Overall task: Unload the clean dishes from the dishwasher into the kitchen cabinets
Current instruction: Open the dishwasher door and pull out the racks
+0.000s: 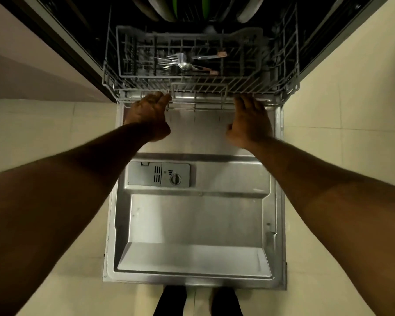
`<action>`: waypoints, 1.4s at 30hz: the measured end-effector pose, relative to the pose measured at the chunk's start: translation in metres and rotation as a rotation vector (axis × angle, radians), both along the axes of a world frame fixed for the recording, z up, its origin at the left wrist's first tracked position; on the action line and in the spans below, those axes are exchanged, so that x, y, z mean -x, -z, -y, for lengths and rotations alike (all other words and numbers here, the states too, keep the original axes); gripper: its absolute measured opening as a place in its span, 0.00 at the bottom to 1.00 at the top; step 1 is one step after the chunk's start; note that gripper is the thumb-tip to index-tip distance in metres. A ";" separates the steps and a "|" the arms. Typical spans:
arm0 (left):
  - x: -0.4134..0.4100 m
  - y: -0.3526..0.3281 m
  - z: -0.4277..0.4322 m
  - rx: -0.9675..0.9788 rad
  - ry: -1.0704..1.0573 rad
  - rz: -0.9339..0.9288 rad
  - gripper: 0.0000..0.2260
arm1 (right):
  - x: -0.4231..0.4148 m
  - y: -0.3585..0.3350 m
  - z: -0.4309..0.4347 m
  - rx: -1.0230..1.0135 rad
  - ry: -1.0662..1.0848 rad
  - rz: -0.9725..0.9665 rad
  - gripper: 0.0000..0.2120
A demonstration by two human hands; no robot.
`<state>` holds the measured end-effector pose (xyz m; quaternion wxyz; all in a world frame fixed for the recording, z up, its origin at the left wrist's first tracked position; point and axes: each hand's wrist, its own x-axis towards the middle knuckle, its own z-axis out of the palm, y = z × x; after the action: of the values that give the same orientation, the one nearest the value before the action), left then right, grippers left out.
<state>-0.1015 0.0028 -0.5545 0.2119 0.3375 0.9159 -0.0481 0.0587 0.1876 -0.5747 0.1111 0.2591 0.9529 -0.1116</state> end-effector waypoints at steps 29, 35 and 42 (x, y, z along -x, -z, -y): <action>-0.170 -0.025 0.132 0.199 0.031 0.300 0.38 | -0.159 -0.028 0.140 0.226 0.069 0.208 0.33; -0.190 -0.032 0.152 0.225 0.020 0.382 0.38 | -0.183 -0.036 0.163 0.253 0.083 0.280 0.33; -0.211 -0.034 0.172 0.321 0.086 0.414 0.37 | -0.206 -0.041 0.186 0.279 0.118 0.331 0.32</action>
<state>0.1099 -0.1694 -0.5204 0.4434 0.3409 0.8185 -0.1315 0.2647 0.0015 -0.5333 0.2942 0.3113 0.8802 -0.2046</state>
